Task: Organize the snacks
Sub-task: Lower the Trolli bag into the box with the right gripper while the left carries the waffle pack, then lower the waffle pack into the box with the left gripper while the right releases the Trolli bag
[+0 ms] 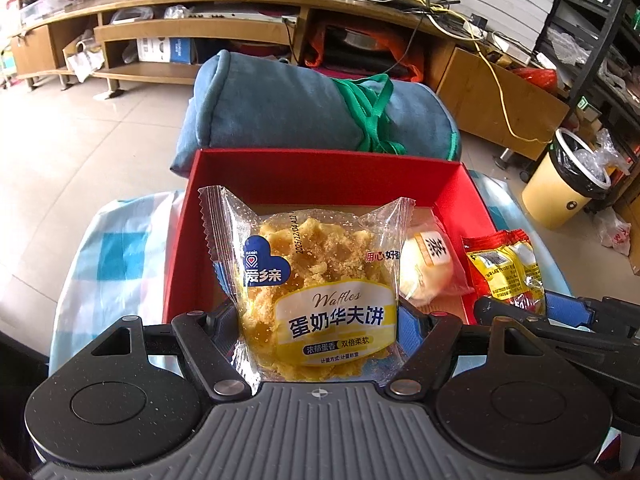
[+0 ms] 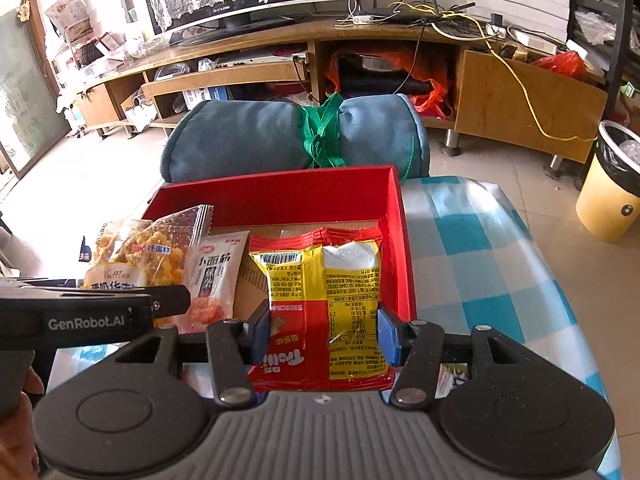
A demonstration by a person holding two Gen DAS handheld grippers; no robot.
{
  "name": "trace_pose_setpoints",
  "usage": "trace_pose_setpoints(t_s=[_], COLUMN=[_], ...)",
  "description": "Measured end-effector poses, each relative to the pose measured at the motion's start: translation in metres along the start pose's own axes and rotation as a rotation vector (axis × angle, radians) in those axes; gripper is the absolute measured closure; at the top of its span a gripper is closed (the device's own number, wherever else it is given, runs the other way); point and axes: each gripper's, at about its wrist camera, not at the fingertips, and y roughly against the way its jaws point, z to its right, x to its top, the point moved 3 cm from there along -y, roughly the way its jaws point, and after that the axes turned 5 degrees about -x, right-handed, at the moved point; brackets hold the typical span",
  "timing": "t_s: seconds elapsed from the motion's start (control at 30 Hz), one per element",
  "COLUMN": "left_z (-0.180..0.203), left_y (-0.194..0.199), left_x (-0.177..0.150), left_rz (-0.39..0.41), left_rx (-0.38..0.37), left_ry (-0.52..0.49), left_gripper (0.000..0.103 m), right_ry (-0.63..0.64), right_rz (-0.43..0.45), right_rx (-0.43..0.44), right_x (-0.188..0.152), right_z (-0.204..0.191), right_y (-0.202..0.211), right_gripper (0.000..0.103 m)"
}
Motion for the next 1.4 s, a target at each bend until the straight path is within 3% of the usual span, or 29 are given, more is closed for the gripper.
trace_pose_setpoints(t_s=[0.73,1.4], left_z=[-0.015,-0.018], left_y=[-0.057,-0.069], left_x=[0.018,0.018], left_rz=[-0.074,-0.096], left_rx=[0.092,0.102], left_ry=[0.032,0.037], left_gripper=[0.023,0.019], right_ry=[0.048,0.07], right_rz=[-0.063,-0.06], right_rx=[-0.005,-0.036], right_x=[0.019,0.02], right_z=[-0.013,-0.012], right_y=[-0.071,-0.08], right_gripper=[0.055,0.053])
